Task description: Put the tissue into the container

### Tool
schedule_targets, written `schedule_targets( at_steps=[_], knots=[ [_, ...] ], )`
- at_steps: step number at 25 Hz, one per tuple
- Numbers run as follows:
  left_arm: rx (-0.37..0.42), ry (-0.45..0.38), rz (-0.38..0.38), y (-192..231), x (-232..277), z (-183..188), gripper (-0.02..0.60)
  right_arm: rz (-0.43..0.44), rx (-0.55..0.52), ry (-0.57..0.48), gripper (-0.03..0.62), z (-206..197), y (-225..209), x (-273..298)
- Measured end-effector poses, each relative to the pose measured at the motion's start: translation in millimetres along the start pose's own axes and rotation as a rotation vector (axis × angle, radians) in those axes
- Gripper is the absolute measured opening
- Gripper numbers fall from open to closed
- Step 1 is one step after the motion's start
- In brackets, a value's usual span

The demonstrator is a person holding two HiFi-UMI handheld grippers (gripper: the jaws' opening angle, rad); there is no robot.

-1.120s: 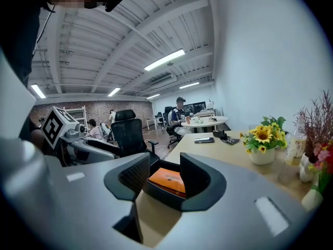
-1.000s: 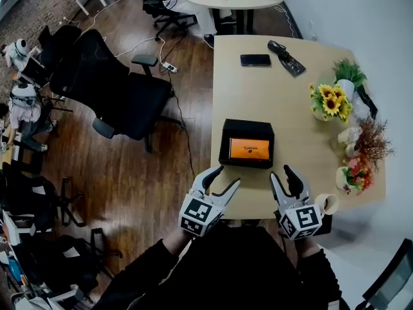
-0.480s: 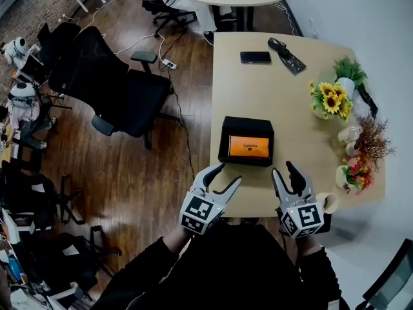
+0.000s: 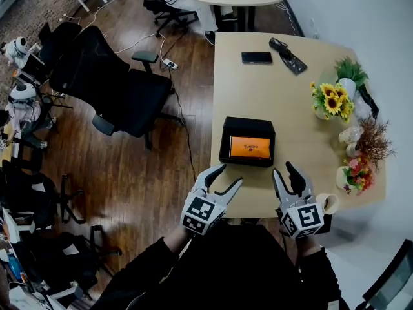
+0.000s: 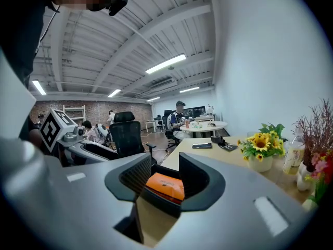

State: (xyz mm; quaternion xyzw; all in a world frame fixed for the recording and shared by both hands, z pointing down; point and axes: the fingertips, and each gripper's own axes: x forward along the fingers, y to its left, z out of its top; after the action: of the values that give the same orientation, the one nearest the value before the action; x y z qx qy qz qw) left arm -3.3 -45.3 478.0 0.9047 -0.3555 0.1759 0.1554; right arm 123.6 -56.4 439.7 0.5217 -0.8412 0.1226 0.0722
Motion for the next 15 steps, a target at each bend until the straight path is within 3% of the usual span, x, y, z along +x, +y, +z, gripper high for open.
schedule_targets(
  at_steps=[15],
  knots=[
    [0.002,0.004,-0.001,0.7,0.6,0.0,0.224,0.002,-0.004,0.008,0.158,-3.1,0.3,0.1]
  ],
)
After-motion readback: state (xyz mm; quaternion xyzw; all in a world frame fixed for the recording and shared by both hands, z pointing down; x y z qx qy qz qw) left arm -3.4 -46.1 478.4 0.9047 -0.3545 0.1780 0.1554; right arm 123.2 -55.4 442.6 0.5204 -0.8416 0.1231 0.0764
